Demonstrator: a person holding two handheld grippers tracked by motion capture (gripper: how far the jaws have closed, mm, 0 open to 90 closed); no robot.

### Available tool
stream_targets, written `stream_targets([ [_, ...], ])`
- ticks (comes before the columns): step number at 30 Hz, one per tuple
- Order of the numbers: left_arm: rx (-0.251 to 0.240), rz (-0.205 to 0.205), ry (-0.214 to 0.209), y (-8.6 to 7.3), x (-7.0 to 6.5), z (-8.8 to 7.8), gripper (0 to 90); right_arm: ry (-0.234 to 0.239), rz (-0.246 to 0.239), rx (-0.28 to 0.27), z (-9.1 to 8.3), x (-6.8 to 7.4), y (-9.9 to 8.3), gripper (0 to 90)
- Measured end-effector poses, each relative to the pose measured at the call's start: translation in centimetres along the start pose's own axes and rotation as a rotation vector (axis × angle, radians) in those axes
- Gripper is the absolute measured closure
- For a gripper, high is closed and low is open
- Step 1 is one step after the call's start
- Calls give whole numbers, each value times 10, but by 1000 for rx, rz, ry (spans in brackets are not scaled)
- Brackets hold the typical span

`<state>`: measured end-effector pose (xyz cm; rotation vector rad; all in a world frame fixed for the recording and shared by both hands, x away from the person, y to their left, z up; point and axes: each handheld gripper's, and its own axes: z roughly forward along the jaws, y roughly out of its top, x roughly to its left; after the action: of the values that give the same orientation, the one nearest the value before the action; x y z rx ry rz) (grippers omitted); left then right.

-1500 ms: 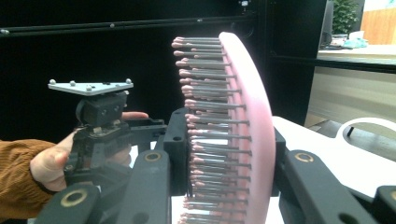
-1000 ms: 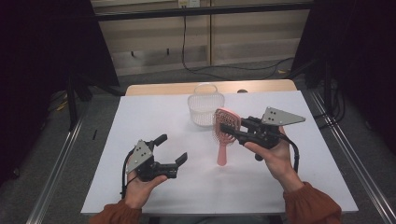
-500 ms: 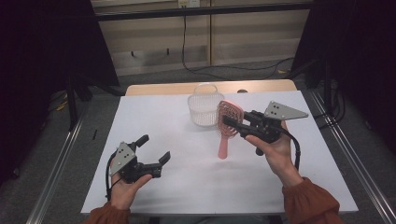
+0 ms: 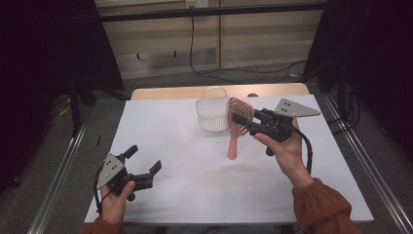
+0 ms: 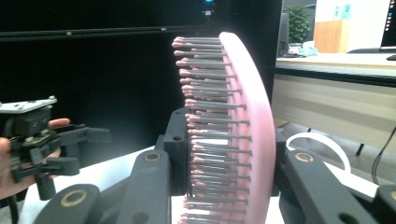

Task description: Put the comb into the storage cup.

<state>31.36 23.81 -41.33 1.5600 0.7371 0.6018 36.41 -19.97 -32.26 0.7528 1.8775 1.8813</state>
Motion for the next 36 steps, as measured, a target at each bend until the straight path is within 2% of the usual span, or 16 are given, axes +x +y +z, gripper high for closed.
stream_targets([
  [1,-1,-4,-10,-2,1,-2,12,-8,-7,0,0,-1,2,651],
  [3,14,20,24,-5,3,-5,19,-10,3,-11,1,-3,3,651],
  [6,19,6,39,-9,4,-6,11,-24,5,-16,4,-3,3,651],
  [11,-1,23,69,-10,0,-11,21,-24,4,-33,8,-5,5,651],
  [15,2,39,52,-11,-3,-12,26,-30,-4,-46,10,-6,10,651],
  [19,-4,34,54,-12,-5,-12,26,-32,-13,-51,12,-7,16,651],
  [21,2,23,36,-13,-5,-12,26,-40,-19,-55,14,-8,19,651],
  [29,-17,9,68,-14,-2,-14,26,-69,-23,-77,15,-16,27,651],
  [31,-21,-3,63,-14,-2,-14,25,-76,-26,-79,15,-18,29,651],
  [33,-21,7,70,-14,-2,-15,25,-82,-22,-82,17,-21,30,651],
  [35,-19,11,56,-14,-2,-14,25,-90,-18,-80,18,-23,31,651],
  [36,-24,-1,52,-14,-3,-14,26,-91,-17,-82,20,-25,32,651],
])
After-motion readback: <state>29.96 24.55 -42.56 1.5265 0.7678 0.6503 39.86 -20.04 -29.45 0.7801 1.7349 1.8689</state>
